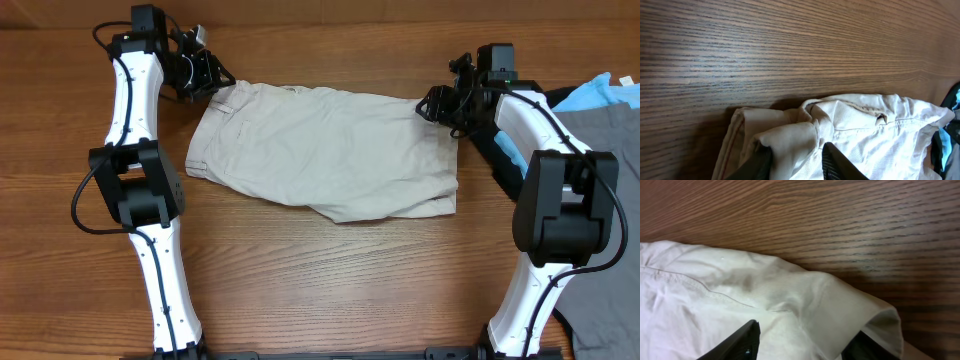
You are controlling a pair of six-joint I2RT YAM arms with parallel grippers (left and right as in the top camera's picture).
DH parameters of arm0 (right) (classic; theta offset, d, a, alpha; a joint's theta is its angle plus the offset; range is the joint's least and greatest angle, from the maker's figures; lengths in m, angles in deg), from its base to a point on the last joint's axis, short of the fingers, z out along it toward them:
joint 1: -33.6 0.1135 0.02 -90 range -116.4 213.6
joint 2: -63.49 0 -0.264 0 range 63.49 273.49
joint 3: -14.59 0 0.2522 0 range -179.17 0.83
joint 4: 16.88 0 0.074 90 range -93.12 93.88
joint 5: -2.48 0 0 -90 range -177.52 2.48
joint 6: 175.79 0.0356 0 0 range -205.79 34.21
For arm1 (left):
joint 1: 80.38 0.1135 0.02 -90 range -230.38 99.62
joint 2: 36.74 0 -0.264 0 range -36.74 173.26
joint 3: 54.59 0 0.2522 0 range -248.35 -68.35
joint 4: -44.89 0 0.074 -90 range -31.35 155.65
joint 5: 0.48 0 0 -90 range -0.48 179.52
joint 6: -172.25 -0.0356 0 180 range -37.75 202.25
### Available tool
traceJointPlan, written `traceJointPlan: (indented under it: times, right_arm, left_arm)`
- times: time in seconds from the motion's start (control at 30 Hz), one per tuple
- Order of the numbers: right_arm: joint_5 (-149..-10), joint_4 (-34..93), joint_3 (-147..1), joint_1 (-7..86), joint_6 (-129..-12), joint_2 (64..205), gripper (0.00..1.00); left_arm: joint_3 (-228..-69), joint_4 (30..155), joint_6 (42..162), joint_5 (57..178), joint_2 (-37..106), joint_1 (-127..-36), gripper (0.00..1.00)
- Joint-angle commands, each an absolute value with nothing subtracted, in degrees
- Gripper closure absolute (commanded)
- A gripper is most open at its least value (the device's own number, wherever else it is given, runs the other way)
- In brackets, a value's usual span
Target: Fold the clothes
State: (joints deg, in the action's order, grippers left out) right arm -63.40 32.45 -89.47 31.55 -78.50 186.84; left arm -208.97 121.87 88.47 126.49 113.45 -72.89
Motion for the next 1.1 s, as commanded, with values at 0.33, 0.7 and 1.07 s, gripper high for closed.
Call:
traceJointPlan:
  times: [0.33,0.7,1.07]
  right_arm:
    - [-61.9,31.8,-89.3,32.1,-78.6,187.5,0.9]
    - [-58.7,34.9,-89.8,31.0,-78.6,184.3,0.96]
    - [-64.7,31.3,-85.7,31.7,-78.7,185.0,0.52]
  left_arm:
    - [-210.5,122.1,88.7,127.0,114.1,-73.3,0.78]
    - [-211.4,122.8,88.7,137.7,114.1,-71.2,0.96]
    - [-211.6,124.0,88.4,134.1,114.1,-71.0,0.96]
